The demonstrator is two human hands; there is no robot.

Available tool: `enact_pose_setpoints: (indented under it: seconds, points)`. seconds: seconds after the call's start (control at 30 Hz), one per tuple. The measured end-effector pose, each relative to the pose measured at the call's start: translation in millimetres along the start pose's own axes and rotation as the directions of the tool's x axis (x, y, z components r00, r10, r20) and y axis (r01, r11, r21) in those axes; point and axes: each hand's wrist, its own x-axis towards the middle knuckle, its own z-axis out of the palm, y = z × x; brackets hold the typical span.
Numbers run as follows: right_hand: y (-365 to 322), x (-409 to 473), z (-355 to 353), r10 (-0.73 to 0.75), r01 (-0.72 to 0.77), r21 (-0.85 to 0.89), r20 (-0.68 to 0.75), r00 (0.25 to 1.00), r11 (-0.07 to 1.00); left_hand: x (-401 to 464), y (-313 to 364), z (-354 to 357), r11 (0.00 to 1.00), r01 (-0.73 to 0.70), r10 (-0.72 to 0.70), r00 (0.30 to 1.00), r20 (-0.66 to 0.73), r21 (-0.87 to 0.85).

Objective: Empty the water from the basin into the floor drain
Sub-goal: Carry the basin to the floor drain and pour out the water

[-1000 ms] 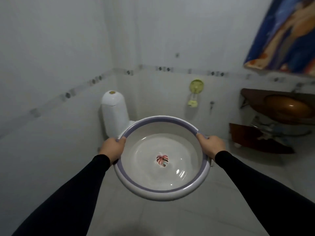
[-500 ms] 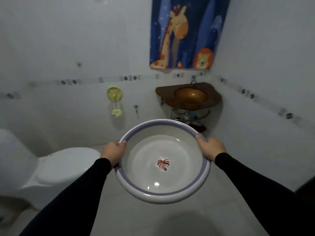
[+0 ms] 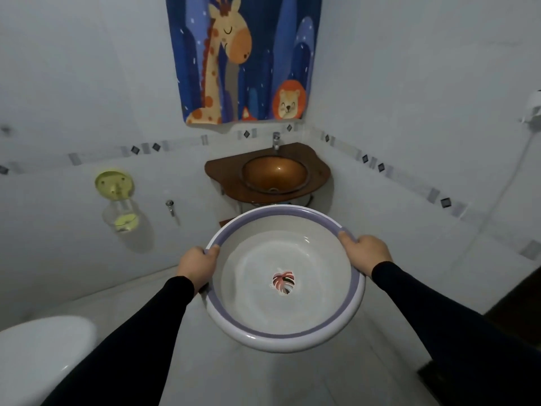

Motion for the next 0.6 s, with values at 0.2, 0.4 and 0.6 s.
enact_pose_setpoints:
  seconds: [0.2, 0.4, 0.6]
  points:
    - [-22, 100, 16, -0.048, 0.049, -0.018, 0.072, 0.996, 0.999, 65, 21, 30, 0.998, 0.062, -0.062, 0.997, -0.044, -0.002]
    - [-49, 193, 44, -0.166, 0.178, -0.05, 0.188, 0.968, 0.983, 108, 37, 46, 0.984, 0.178, -0.175, 0.974, -0.142, 0.014]
    - [-97, 271, 72, -0.287, 0.315, -0.038, 0.315, 0.905, 0.948, 147, 42, 53, 0.963, 0.268, -0.264, 0.925, -0.273, -0.023]
